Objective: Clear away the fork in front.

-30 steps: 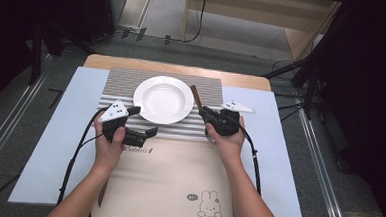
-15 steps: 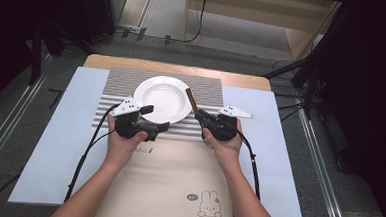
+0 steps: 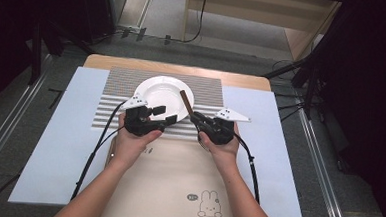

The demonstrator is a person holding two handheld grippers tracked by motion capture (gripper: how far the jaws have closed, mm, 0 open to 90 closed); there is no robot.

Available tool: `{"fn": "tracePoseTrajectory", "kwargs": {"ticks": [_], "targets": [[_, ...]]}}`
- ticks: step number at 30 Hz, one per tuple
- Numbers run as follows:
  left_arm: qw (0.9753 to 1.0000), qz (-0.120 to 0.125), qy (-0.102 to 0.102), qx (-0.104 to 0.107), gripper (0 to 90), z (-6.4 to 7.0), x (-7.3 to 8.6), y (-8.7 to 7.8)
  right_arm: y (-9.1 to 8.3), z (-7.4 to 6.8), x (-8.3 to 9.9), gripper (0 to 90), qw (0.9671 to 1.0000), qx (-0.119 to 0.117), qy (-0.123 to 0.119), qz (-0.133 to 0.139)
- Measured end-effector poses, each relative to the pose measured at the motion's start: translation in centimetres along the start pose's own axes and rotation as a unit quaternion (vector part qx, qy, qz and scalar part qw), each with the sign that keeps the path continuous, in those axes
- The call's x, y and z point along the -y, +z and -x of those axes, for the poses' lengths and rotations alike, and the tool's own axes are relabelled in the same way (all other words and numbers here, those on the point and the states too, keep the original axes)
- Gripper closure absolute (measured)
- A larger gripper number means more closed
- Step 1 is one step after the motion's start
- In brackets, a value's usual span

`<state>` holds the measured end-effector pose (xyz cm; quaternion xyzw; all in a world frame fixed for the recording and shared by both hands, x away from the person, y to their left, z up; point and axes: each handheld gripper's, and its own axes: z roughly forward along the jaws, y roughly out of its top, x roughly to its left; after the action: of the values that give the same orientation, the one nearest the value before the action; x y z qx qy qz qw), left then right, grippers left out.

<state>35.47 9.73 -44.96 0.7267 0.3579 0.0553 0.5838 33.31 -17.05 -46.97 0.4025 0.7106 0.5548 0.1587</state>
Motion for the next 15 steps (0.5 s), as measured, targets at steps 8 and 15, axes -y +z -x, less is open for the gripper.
{"fn": "tracePoseTrajectory", "kwargs": {"ticks": [8, 15], "targets": [[0.9998, 0.003, -0.021, 0.005, 42.0, 0.2, -0.6, 1.2, 0.1, -0.4, 0.4, 76.2, 1.0, -0.006, -0.005, 0.003], [0.9996, 0.003, -0.029, 0.005, 43.8, 0.4, -0.7, 1.8, 0.0, -0.8, 0.3, 76.1, 0.9998, -0.014, -0.014, 0.008]]}}
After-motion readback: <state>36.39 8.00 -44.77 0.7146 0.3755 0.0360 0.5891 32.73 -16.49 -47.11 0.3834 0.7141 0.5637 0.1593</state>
